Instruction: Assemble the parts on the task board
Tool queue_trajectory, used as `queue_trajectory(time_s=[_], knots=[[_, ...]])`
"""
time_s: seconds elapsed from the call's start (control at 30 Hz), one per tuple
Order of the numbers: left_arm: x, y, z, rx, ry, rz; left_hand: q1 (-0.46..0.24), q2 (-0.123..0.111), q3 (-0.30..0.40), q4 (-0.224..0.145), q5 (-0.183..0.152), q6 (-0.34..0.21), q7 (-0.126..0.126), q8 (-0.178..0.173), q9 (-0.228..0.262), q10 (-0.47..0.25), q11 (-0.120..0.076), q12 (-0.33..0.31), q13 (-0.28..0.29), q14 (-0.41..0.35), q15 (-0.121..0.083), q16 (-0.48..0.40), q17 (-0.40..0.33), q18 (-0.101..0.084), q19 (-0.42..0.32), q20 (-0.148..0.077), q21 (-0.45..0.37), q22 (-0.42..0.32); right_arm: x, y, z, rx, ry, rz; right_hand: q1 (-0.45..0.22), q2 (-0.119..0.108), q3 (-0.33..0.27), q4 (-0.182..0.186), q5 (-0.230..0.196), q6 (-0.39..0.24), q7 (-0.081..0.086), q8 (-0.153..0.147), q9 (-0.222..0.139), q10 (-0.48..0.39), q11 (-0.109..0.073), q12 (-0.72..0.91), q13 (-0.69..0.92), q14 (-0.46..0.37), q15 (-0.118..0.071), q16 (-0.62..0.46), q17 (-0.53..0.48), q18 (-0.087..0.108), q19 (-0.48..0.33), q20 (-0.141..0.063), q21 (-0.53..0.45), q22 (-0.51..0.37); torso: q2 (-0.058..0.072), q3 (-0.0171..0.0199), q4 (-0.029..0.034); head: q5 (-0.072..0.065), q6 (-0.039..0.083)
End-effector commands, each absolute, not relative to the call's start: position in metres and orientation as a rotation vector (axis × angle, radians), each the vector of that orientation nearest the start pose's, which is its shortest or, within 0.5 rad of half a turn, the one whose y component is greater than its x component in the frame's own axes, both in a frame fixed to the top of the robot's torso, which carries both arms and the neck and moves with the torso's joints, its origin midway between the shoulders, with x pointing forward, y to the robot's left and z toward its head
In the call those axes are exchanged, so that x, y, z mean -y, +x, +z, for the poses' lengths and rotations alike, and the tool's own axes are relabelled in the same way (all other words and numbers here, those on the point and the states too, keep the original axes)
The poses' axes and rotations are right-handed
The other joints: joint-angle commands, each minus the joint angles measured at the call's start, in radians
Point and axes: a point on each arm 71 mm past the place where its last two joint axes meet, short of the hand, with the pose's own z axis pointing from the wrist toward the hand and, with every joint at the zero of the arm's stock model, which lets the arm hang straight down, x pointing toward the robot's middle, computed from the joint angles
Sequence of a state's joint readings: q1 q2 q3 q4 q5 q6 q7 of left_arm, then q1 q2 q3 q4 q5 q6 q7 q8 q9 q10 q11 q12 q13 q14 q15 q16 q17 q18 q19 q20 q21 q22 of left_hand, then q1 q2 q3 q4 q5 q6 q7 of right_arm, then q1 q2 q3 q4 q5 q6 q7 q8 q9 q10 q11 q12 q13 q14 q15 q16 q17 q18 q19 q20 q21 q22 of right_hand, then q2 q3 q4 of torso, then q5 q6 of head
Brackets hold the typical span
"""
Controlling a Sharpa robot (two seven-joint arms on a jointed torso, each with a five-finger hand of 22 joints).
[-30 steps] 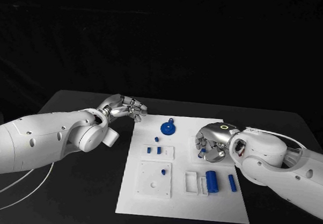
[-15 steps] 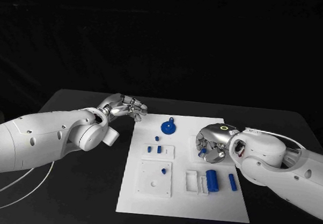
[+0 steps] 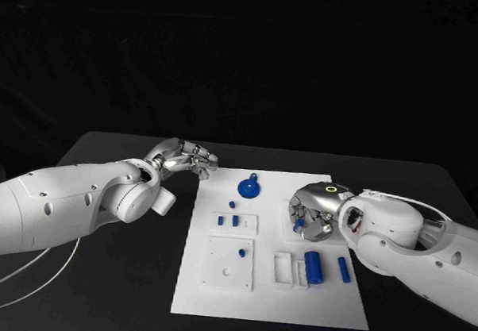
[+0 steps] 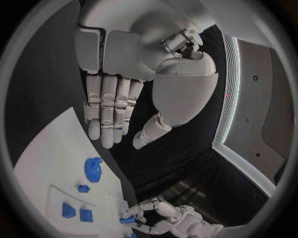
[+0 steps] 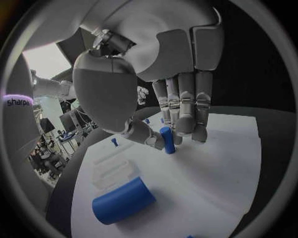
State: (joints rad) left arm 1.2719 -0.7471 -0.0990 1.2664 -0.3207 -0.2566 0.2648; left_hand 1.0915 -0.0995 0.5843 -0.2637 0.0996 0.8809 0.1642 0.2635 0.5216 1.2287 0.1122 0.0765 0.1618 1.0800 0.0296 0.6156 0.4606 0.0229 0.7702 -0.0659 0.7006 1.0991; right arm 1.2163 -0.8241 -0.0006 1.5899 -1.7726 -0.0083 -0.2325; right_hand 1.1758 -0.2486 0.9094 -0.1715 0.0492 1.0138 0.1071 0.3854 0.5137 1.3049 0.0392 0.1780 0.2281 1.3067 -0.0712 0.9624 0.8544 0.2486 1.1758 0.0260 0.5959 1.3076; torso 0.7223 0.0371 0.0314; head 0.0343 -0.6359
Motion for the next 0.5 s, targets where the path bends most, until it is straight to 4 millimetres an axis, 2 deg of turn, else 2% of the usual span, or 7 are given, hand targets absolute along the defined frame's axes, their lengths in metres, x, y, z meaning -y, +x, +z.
queue_trajectory(time_s=[0.03,0.5], knots=[[-0.23,0.538,-0.1797,-1.58,-0.796,-1.279,-0.013,0.001,0.001,0.007,-0.004,-0.008,0.0,0.003,-0.002,-0.007,0.002,-0.006,-0.002,0.003,0.005,-0.006,0.002,0.015,-0.005,0.001,-0.006,0.001,0.1702,0.4759,-0.171,-1.74,-0.487,0.428,0.005,0.022,0.009,0.001,0.0,0.01,-0.001,0.005,0.006,0.013,-0.006,0.014,0.043,0.001,-0.006,0.009,0.01,0.013,0.017,-0.007,0.007,0.02,0.0,-0.0005,0.0002,0.0,0.0],[-0.2291,0.5382,-0.1797,-1.579,-0.796,-1.282,-0.014,0.002,0.001,0.008,-0.004,-0.008,0.0,0.003,-0.002,-0.007,0.002,-0.006,-0.002,0.004,0.005,-0.007,0.004,0.015,-0.006,0.001,-0.006,0.002,0.1736,0.47,-0.1646,-1.709,-0.443,0.456,-0.005,0.02,0.025,-0.005,0.0,0.02,-0.006,0.008,0.022,0.021,-0.011,0.02,0.069,0.003,-0.012,0.029,0.031,0.013,0.027,-0.015,0.021,0.022,-0.001,-0.0007,0.0003,0.002,0.0]])
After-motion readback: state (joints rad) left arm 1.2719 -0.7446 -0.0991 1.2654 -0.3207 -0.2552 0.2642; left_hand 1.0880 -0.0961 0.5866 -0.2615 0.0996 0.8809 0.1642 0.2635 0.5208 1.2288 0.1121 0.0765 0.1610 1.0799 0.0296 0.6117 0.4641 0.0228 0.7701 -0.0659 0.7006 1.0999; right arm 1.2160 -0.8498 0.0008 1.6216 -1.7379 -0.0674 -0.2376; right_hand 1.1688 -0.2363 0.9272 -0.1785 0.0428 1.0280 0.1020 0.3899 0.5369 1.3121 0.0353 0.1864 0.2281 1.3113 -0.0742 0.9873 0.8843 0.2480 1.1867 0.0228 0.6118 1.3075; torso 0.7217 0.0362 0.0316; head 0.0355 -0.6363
